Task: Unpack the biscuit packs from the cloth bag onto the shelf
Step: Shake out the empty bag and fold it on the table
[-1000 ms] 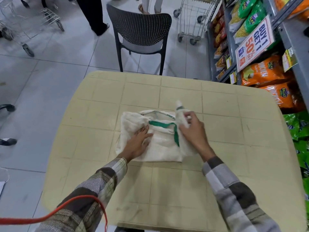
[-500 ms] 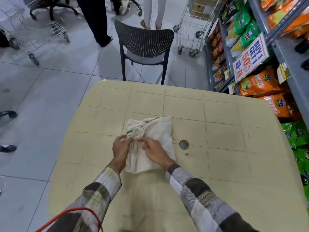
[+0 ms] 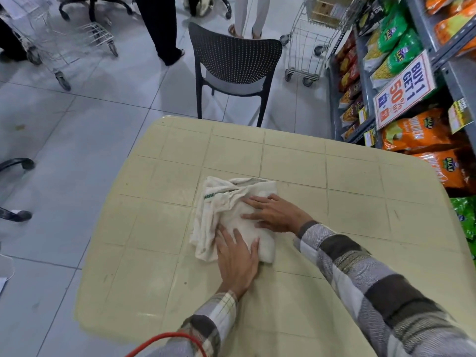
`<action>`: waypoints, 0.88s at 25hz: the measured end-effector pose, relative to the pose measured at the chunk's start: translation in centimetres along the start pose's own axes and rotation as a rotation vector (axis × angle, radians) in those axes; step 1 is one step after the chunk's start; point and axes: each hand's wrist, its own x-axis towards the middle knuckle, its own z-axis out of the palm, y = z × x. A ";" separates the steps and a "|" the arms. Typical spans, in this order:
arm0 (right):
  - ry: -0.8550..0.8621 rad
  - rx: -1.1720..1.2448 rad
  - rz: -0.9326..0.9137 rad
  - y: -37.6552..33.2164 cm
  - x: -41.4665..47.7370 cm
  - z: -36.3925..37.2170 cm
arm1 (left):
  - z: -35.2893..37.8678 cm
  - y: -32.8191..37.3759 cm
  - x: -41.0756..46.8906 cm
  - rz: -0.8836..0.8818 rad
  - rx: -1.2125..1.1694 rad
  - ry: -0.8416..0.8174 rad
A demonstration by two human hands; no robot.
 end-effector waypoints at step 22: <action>0.234 0.492 0.887 -6.6 0.6 5.2 | -0.3 -2.3 13.4 0.551 0.316 0.142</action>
